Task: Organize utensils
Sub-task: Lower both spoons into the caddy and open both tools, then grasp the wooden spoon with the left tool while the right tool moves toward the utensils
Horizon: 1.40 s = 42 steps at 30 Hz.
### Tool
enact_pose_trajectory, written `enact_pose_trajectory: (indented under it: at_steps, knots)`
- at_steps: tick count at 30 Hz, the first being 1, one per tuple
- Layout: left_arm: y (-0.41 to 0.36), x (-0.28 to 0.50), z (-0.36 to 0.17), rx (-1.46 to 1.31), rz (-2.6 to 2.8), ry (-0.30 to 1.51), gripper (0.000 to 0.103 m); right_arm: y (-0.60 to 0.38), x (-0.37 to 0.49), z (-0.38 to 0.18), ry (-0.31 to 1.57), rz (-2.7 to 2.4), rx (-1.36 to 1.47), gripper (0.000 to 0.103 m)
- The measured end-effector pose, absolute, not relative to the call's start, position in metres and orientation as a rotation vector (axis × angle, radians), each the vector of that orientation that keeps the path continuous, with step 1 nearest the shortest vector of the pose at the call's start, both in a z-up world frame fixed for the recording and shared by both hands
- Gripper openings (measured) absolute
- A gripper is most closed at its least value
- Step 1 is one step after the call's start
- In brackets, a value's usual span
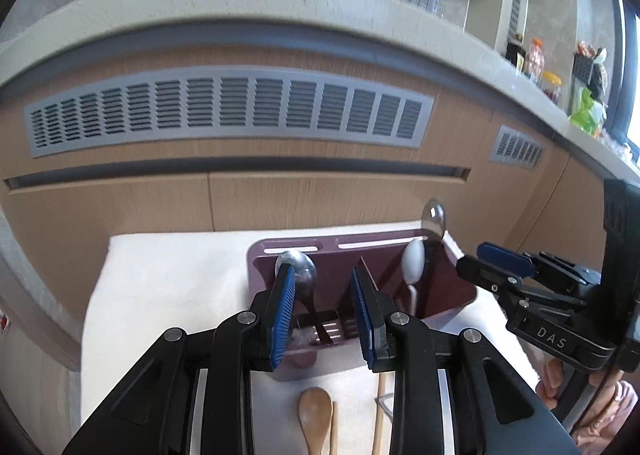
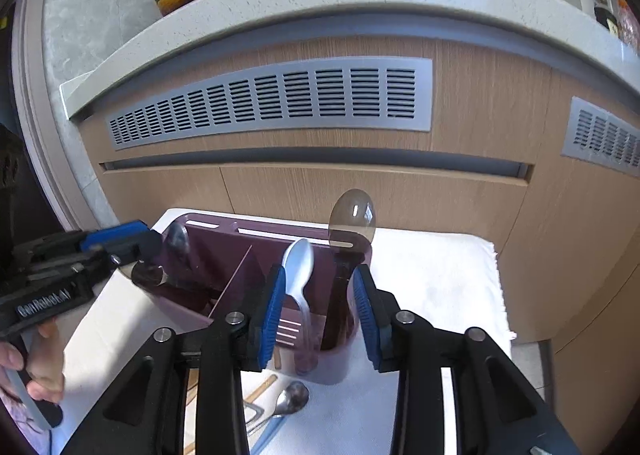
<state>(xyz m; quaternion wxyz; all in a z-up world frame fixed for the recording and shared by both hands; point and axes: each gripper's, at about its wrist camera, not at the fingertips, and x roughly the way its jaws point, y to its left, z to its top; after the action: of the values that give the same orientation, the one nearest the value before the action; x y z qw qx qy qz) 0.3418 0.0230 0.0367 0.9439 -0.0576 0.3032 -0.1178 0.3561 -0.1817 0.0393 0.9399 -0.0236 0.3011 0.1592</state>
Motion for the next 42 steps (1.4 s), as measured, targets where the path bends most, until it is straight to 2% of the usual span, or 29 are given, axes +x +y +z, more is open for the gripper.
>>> enact_pose_trajectory:
  at_steps: [1, 3, 6, 8, 17, 19, 21, 23, 29, 42]
  knots:
    - [0.025, 0.336, 0.040, -0.116, -0.233, 0.610, 0.031, -0.183, 0.353, 0.041, 0.615, 0.317, -0.050, 0.042]
    - [0.028, 0.322, 0.043, -0.114, -0.222, 0.600, 0.032, -0.187, 0.342, 0.043, 0.614, 0.313, -0.047, 0.057]
    - [0.033, 0.302, 0.042, -0.101, -0.209, 0.602, 0.037, -0.188, 0.327, 0.041, 0.635, 0.327, -0.055, 0.072]
    - [0.036, 0.289, 0.037, -0.097, -0.200, 0.613, 0.042, -0.186, 0.316, 0.036, 0.649, 0.330, -0.081, 0.075]
    - [0.053, 0.259, -0.020, -0.119, -0.186, 0.774, 0.046, -0.160, 0.286, -0.017, 0.811, 0.356, -0.172, 0.075]
    - [0.059, 0.254, -0.032, -0.129, -0.173, 0.812, 0.046, -0.156, 0.276, -0.025, 0.834, 0.382, -0.165, 0.070]
    - [0.063, 0.250, -0.043, -0.140, -0.169, 0.846, 0.046, -0.151, 0.262, -0.031, 0.860, 0.419, -0.170, 0.059]
    - [0.065, 0.245, -0.053, -0.143, -0.172, 0.872, 0.046, -0.144, 0.245, -0.037, 0.887, 0.457, -0.185, 0.053]
    - [0.058, 0.245, -0.069, -0.173, -0.223, 0.912, 0.046, -0.138, 0.218, -0.054, 0.977, 0.505, -0.154, 0.052]
    - [0.011, 0.337, -0.076, -0.053, -0.291, 1.076, 0.046, -0.167, 0.212, -0.046, 0.911, 0.424, -0.159, 0.053]
